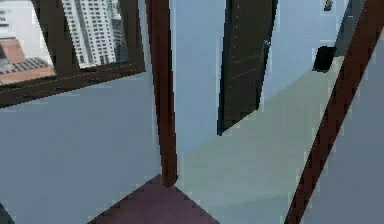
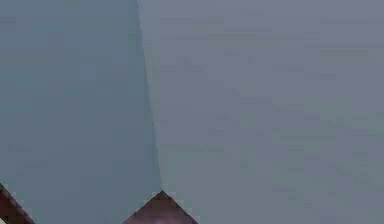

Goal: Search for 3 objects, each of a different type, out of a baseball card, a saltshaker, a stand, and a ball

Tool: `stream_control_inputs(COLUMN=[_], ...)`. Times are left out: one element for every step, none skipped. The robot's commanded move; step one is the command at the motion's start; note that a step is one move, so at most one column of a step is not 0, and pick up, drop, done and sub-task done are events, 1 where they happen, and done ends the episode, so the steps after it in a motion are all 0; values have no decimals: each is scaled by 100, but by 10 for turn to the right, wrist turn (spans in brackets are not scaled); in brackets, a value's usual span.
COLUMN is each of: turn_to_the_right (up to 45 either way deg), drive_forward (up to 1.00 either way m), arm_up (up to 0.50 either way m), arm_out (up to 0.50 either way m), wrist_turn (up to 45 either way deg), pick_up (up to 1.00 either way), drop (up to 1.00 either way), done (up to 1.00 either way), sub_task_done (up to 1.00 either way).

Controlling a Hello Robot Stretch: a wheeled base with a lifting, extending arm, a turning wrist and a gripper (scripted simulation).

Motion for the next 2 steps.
stream_control_inputs(turn_to_the_right=[0, 360], drive_forward=[60, 0], arm_up=[0, 0], arm_out=[0, 0], wrist_turn=[0, 0], pick_up=[0, 0], drop=[0, 0], done=[0, 0], sub_task_done=[0, 0])
